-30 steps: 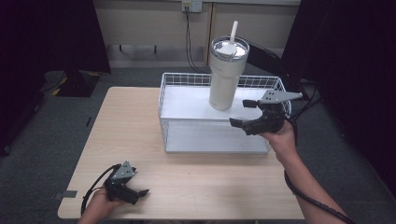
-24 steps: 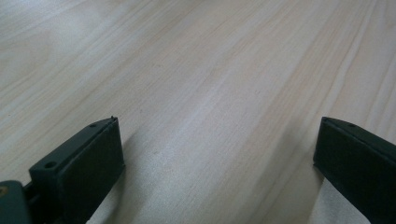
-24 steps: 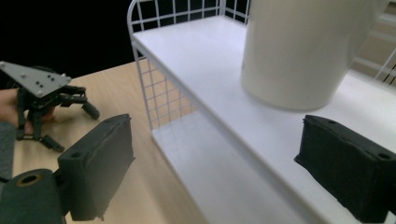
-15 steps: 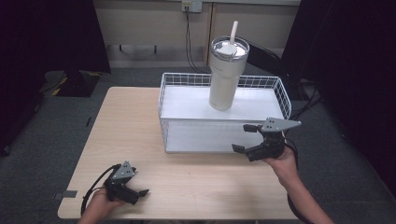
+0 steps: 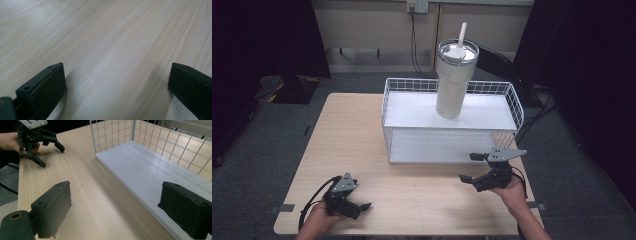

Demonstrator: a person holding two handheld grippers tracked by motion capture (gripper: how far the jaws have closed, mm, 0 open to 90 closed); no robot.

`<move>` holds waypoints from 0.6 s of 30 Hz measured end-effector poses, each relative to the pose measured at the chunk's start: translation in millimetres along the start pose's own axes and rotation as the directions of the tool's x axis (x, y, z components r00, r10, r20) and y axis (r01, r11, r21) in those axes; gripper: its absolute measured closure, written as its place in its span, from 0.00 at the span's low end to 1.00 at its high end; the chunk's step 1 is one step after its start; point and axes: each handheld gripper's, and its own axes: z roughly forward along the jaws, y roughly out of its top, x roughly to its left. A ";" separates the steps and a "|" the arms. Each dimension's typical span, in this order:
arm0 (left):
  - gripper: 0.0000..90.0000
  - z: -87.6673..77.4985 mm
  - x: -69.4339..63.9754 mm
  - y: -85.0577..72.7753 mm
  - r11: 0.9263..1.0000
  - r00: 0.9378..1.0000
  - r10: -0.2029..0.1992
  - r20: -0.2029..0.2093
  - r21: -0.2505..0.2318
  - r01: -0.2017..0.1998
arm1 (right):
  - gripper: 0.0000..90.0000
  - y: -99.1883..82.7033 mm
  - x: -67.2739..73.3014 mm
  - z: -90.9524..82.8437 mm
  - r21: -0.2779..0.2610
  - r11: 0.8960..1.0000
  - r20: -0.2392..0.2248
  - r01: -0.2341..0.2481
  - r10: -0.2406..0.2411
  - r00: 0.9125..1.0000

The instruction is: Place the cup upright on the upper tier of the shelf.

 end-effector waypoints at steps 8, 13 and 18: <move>0.01 -0.1 0.0 -0.1 1.000 1.000 0.001 0.000 0.001 -0.001 | 0.11 -31.1 0.8 10.6 0.029 0.999 -0.003 -0.030 0.030 1.000; 0.01 -0.2 0.0 -0.2 1.000 1.000 0.000 0.000 0.001 0.000 | 0.11 -48.5 1.7 18.7 0.079 0.996 -0.006 -0.028 0.028 1.000; 0.01 -0.4 -0.1 -0.3 1.000 1.000 -0.001 -0.001 0.001 0.001 | 0.11 -61.8 2.3 23.1 0.124 0.992 0.008 -0.026 0.025 1.000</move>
